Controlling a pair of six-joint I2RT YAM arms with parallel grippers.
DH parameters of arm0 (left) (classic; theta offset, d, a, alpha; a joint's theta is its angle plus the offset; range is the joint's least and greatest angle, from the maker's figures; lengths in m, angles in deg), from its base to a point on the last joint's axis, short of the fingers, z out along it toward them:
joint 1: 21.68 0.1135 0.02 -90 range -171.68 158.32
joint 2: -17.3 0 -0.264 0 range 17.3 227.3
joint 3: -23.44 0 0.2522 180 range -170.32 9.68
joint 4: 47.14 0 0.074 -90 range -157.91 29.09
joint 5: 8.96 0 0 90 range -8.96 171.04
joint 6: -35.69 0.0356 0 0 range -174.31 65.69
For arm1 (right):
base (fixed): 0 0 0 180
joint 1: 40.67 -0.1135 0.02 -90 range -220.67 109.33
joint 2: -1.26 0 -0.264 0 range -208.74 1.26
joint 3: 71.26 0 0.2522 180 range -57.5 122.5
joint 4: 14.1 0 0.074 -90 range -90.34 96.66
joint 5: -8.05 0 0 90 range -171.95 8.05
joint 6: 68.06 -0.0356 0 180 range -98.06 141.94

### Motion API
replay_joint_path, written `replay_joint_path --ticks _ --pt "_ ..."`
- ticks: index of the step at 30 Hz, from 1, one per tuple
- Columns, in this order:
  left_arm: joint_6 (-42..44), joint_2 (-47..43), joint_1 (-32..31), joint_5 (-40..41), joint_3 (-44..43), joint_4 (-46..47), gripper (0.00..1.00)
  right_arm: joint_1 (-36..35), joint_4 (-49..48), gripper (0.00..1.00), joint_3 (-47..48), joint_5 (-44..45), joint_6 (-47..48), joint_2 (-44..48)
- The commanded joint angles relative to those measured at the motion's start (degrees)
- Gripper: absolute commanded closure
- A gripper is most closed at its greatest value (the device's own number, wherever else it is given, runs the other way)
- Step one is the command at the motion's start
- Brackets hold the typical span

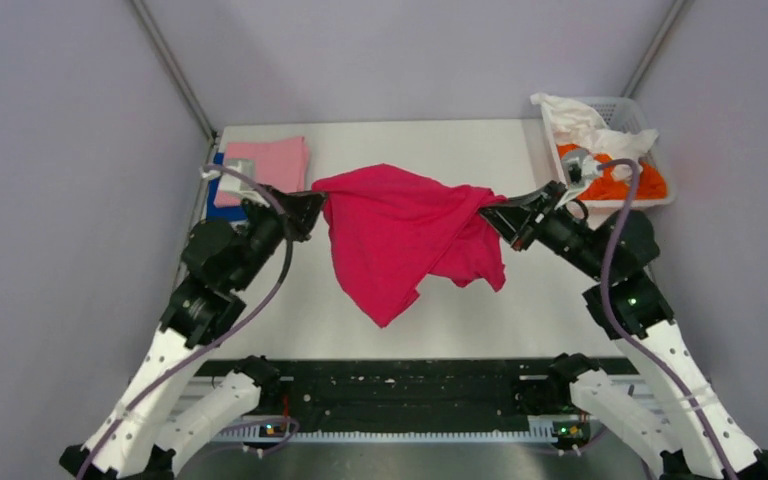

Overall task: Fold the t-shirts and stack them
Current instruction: Flatten out the tshirt

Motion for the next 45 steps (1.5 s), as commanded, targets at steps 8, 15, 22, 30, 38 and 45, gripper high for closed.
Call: replay_joint_path --ticks 8,15,22,30,38,45 --pt "-8.06 35.75 0.65 23.59 -6.12 -23.73 0.01 -0.27 23.54 0.08 -12.01 41.39 -5.87 -13.69" --pt "-3.91 31.85 -0.96 4.16 0.99 -18.29 0.01 -0.28 23.54 0.01 -15.14 41.21 -7.94 -11.32" --pt "-9.52 30.18 -14.12 -1.79 14.06 -13.26 0.02 -0.21 19.94 0.04 -24.01 41.01 -10.76 -4.11" --pt "-14.57 48.28 -22.14 1.54 7.56 -12.37 0.23 -0.23 7.81 0.20 -20.04 32.33 -10.24 -17.51" --pt "-14.37 56.35 -22.99 2.45 4.04 -13.50 0.57 0.10 4.02 0.34 -12.70 33.56 -8.45 -34.13" --pt "-16.51 55.17 -23.02 12.66 1.80 -18.38 1.00 0.16 3.79 0.45 -11.68 32.06 -8.95 -40.32"
